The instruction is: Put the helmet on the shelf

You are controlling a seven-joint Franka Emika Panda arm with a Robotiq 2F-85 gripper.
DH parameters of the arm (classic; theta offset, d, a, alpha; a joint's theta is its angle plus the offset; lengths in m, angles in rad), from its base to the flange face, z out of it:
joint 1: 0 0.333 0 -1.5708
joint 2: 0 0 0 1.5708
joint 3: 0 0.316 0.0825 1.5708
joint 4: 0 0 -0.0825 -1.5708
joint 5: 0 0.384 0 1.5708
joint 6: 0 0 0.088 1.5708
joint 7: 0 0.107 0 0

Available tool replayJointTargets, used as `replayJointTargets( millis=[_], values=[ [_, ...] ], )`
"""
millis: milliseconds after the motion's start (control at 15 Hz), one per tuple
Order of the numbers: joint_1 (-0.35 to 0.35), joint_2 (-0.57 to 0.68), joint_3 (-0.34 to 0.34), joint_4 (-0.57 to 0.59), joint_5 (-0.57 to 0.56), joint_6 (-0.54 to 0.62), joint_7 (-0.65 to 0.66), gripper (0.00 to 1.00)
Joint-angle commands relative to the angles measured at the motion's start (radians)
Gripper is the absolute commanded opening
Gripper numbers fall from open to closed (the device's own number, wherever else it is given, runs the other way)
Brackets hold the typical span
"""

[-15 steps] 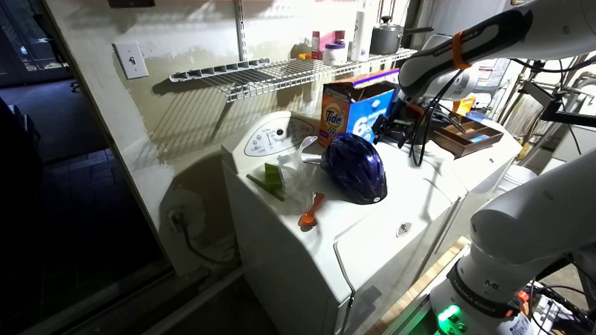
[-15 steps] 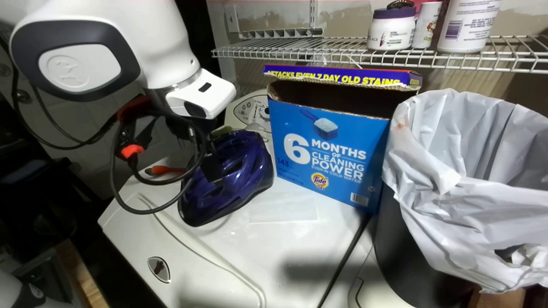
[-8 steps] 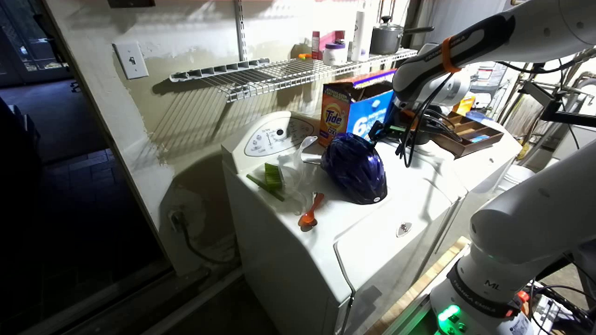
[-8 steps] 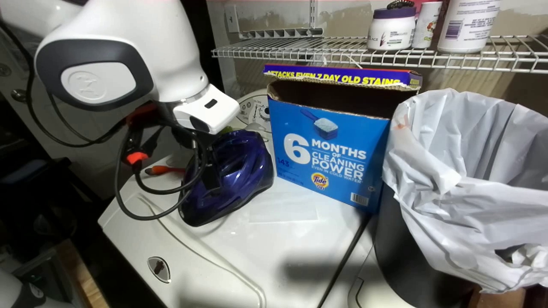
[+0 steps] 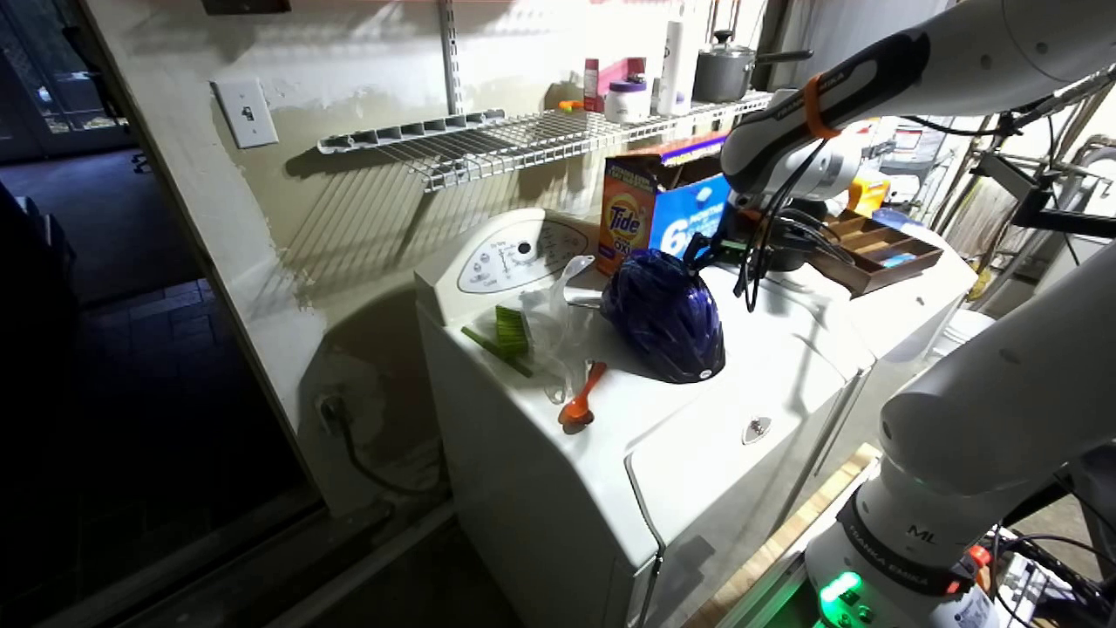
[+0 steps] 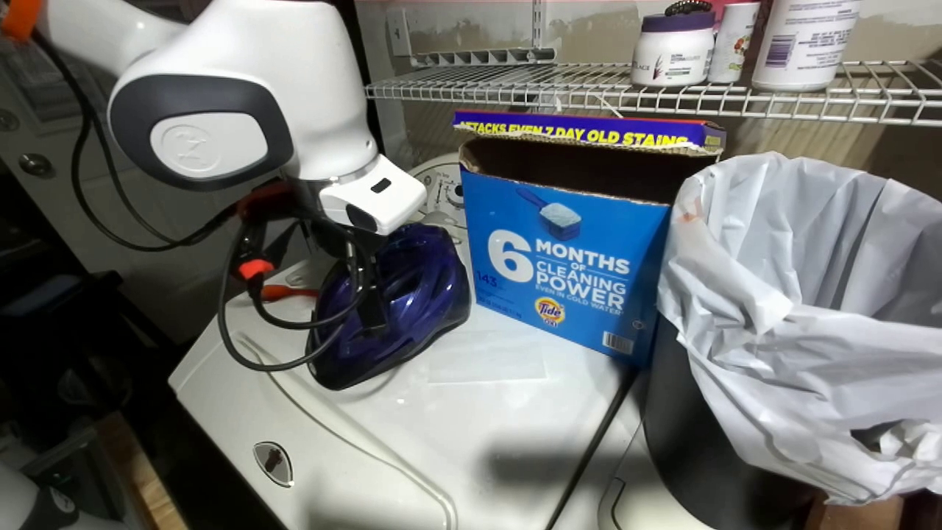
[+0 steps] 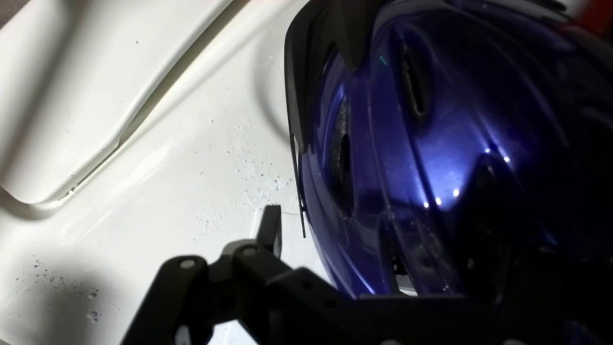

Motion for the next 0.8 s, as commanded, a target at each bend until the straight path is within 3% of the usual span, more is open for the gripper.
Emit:
replayJointTargets(
  millis=[0, 200, 267, 400, 733],
  values=[
    [0.003, 0.042, 0.007, 0.056, 0.047, -0.073, 0.019, 0.98],
    [-0.002, 0.055, 0.008, 0.076, 0.051, -0.113, 0.037, 0.84],
    [-0.004, 0.058, 0.009, 0.082, 0.048, -0.124, 0.045, 0.69],
    [-0.006, 0.067, 0.008, 0.093, 0.048, -0.139, 0.06, 0.5],
    [-0.005, 0.077, 0.004, 0.106, 0.069, -0.16, 0.061, 0.17]
  ],
)
